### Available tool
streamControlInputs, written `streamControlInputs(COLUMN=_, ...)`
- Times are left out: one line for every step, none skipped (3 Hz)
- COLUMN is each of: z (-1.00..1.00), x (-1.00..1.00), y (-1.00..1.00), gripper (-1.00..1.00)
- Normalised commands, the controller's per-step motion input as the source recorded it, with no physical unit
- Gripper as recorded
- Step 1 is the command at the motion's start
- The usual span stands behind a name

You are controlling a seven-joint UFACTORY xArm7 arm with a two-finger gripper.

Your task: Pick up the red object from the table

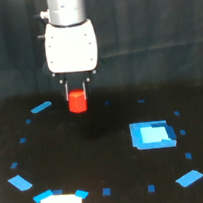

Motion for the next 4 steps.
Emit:
streamControlInputs(z=0.65, x=0.51, y=0.06, gripper=-0.9)
streamControlInputs(z=0.93, x=0.34, y=-0.08, gripper=-0.98)
streamControlInputs(z=0.13, x=0.28, y=0.02, gripper=-0.86)
streamControlInputs(z=0.29, x=-0.54, y=0.14, gripper=-0.94)
